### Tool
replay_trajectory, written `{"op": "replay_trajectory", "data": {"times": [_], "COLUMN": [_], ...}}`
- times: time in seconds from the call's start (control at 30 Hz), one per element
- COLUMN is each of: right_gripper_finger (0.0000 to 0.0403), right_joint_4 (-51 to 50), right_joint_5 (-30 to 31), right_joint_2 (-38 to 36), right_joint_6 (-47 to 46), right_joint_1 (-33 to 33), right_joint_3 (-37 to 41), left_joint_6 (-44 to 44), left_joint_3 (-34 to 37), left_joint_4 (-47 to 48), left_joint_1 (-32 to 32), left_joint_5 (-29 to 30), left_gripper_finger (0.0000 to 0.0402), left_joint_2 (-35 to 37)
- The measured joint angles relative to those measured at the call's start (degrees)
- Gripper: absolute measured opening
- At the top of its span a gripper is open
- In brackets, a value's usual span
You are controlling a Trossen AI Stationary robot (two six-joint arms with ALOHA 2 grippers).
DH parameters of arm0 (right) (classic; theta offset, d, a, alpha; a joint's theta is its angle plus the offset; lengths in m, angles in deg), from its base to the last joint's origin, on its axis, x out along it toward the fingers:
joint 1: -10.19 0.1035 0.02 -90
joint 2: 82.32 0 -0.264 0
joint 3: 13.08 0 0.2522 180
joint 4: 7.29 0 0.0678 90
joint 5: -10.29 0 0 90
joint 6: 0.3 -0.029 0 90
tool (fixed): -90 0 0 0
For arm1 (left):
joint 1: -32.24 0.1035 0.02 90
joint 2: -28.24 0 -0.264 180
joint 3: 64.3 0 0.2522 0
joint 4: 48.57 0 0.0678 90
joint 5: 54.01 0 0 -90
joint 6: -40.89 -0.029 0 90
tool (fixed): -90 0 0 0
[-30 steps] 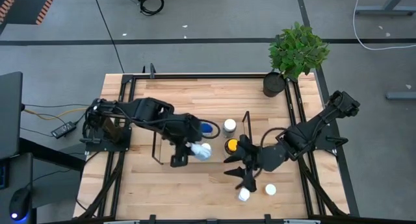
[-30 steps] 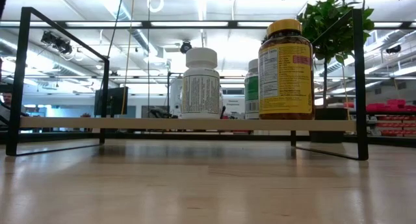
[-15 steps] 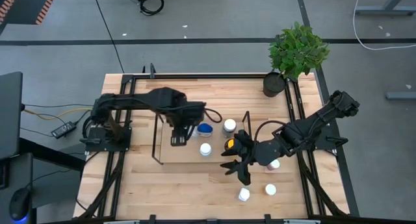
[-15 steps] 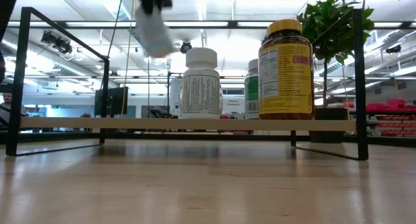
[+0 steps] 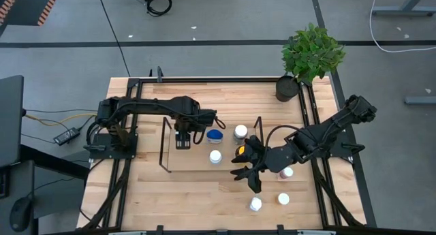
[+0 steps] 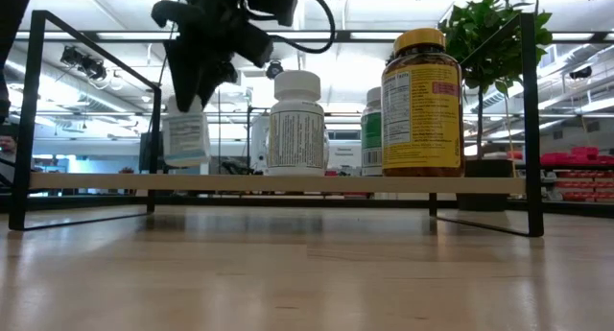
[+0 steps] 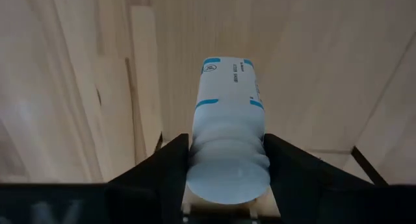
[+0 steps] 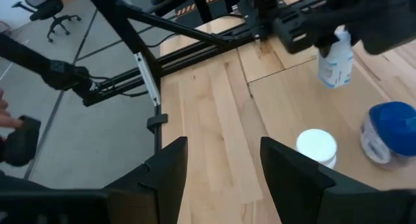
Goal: Pick and place medicine bottles onto shelf by color
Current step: Put the white and blue medicine bottle on the shelf
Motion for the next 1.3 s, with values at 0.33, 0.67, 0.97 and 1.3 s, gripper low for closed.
{"op": "replay_trajectory", "data": {"times": [0.33, 0.67, 0.97, 1.3], "right_gripper_finger": [0.0200, 0.0200, 0.0200, 0.0200], "right_joint_4": [0.0, 0.0, 0.0, 0.0], "right_joint_5": [0.0, 0.0, 0.0, 0.0], "right_joint_2": [0.0, 0.0, 0.0, 0.0], "right_joint_6": [0.4, 0.4, 0.3, 0.2], "right_joint_1": [-1.8, -2.0, -2.0, -2.0], "right_joint_3": [0.0, 0.0, 0.0, 0.0], "left_joint_6": [-2.3, -2.9, -2.5, -1.5], "left_joint_3": [0.6, 2.0, 4.1, 4.1], "left_joint_4": [-6.1, -6.3, -6.7, -7.1], "left_joint_1": [0.0, 0.7, 0.7, 0.4], "left_joint_5": [1.2, 1.3, 1.2, 0.5], "left_gripper_finger": [0.0186, 0.0193, 0.0213, 0.0230], "left_joint_2": [0.0, 0.0, 0.1, 0.1]}}
